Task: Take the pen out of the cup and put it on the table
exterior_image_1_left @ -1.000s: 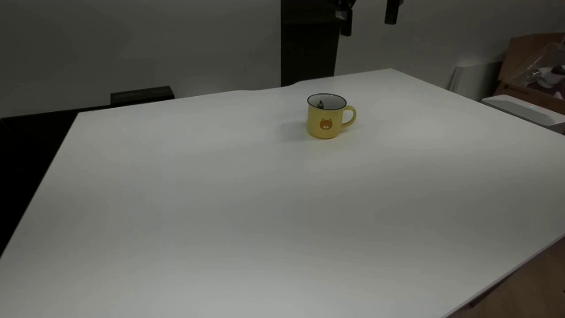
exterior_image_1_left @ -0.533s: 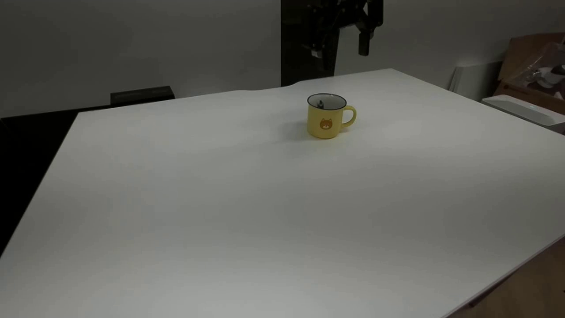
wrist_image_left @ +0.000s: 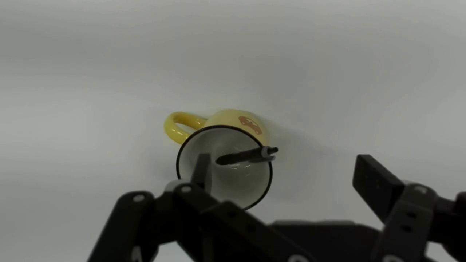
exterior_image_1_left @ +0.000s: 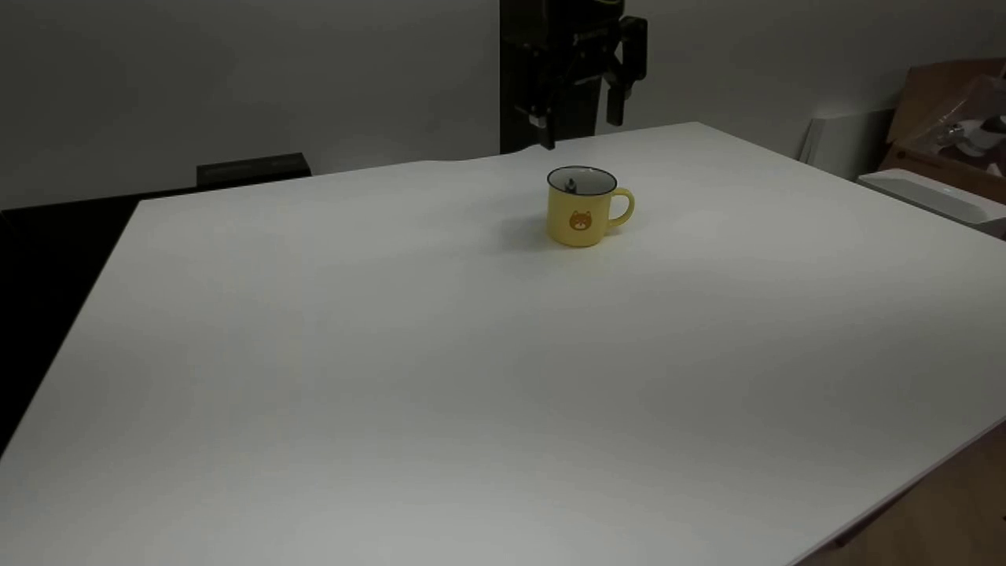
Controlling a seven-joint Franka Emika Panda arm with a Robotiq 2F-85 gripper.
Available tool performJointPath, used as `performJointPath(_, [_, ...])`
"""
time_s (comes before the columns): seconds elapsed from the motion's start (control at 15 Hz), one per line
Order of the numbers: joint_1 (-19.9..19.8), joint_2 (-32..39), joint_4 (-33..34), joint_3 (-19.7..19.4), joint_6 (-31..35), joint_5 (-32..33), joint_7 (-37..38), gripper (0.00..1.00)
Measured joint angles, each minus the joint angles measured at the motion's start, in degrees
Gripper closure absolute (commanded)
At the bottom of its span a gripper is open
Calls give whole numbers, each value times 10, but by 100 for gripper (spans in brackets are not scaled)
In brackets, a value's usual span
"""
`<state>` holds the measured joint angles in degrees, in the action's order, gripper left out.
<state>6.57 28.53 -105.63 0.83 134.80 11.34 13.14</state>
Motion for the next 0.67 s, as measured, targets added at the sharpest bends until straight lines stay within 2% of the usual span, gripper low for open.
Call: performJointPath(0.67, [4, 34, -3, -27, 3, 2, 0, 0])
